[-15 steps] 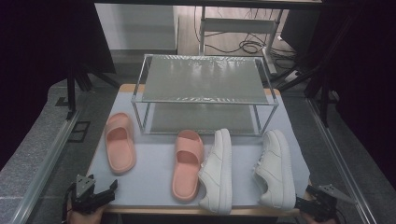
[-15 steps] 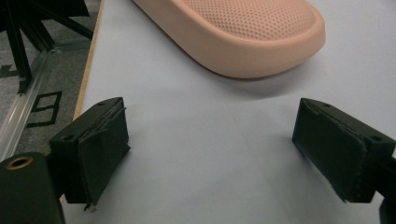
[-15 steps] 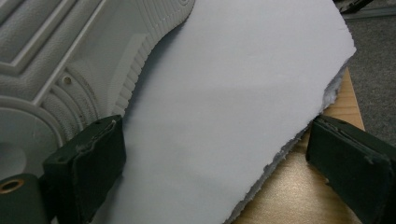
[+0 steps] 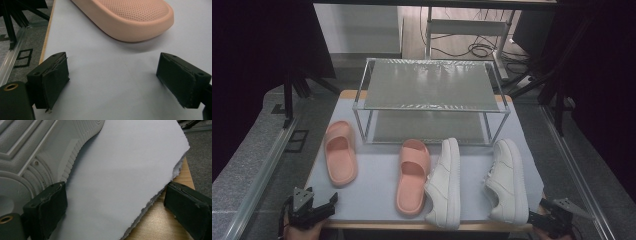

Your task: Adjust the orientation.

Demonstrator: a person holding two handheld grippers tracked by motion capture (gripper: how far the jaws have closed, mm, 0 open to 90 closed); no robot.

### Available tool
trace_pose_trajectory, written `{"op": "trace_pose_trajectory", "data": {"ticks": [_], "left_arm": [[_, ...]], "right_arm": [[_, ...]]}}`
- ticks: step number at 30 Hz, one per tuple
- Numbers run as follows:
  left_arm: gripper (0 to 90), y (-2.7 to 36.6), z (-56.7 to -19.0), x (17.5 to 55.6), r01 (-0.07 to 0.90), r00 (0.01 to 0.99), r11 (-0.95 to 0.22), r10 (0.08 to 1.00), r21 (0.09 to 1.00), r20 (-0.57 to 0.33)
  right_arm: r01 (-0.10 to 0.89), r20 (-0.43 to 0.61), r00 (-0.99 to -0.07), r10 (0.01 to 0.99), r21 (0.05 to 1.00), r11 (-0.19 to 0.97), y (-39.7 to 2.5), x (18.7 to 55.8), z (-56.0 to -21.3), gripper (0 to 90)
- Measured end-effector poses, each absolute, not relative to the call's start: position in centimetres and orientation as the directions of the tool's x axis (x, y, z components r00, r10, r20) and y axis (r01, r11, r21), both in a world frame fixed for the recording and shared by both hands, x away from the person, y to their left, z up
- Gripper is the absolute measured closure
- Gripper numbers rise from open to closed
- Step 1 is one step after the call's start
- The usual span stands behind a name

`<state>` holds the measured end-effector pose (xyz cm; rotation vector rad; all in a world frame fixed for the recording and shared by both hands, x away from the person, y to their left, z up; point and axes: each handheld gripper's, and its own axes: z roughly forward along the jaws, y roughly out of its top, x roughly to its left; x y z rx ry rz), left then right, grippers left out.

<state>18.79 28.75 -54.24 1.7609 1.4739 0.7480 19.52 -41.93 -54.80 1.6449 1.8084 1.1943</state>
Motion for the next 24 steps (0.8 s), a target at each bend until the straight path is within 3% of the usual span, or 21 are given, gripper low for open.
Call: {"op": "trace_pose_trajectory", "data": {"ticks": [15, 24], "left_arm": [[11.0, 28.74, -54.16, 18.82, 0.576, 0.184, -0.101, 0.983, 0.811, -0.009], [17.7, 28.12, -53.51, 18.90, 0.595, 0.227, -0.141, 0.974, 0.791, 0.003]], "right_arm": [[0.582, 0.232, -0.217, 0.948, 0.811, -0.065, -41.97, 19.48, -54.89, 4.4], [0.577, 0.233, -0.217, 0.948, 0.814, -0.067, -41.95, 19.48, -54.94, 4.4]]}}
